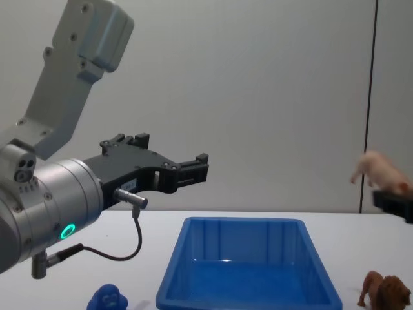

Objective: Pick up the two dolls from the table and place them into the box.

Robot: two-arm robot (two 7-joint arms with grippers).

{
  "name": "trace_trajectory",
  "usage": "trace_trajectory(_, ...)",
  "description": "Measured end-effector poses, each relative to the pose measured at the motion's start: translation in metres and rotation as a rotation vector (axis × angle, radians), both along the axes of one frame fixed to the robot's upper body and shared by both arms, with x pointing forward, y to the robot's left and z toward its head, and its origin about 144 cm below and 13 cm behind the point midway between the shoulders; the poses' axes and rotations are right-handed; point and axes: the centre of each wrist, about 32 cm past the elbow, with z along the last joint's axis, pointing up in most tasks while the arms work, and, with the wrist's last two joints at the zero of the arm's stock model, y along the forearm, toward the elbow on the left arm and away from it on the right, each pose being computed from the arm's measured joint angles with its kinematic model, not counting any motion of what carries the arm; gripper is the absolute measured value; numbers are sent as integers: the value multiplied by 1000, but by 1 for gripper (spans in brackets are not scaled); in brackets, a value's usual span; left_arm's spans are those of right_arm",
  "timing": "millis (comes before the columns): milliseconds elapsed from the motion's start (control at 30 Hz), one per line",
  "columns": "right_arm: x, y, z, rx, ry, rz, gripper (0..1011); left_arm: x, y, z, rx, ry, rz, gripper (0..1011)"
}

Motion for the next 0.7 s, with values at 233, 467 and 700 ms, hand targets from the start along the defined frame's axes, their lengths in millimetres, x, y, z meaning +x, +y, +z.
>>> trace_trajectory(233,7,19,11,9,-5,80,347,0,0,0,0,0,0,1002)
trace_trajectory(467,13,44,16,7,27,156,347,0,0,0,0,0,0,1002)
trace_trajectory(700,18,67,12,-11,70,203,425,0,0,0,0,0,0,1002)
